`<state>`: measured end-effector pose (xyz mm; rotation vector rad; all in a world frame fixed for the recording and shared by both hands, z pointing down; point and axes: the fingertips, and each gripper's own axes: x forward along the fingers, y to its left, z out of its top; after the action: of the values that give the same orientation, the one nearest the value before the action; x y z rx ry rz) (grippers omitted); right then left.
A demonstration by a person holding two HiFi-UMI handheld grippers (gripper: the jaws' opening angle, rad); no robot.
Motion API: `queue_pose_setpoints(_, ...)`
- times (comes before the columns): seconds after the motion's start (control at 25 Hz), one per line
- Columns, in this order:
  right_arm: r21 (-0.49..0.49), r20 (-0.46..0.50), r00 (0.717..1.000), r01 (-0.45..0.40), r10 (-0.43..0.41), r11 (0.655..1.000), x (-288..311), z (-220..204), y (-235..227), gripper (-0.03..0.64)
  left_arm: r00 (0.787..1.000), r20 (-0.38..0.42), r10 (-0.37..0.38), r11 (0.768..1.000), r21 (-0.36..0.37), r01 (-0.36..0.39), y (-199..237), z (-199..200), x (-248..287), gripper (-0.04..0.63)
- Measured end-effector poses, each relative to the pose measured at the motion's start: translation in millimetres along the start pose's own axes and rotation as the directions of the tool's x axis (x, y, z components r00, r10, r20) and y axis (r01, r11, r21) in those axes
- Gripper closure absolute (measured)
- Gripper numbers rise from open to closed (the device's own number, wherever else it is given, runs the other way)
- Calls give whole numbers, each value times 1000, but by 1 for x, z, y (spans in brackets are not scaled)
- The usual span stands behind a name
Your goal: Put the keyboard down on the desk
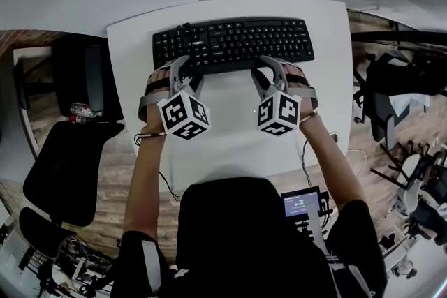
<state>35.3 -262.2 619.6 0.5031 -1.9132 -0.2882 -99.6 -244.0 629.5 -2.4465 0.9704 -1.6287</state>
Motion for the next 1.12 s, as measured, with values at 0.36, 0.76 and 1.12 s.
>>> queue_pose_setpoints(0.36,12,-24,1000,1,-1,1000,16,-1,-7,448,1000,4,-4,999,-42,4,5,-2,9,348)
queue_pose_setpoints(0.76,14,-33,999,-27,28,1000,24,-6,1,446,1000,-10,-3,1000,-29,3,-1,-6,15,348)
queue_pose_setpoints(1.12,29,-48,998,-44,46,999,29,-9,7,446,999,-14,-30,999,-45,29,-6,-9,17,348)
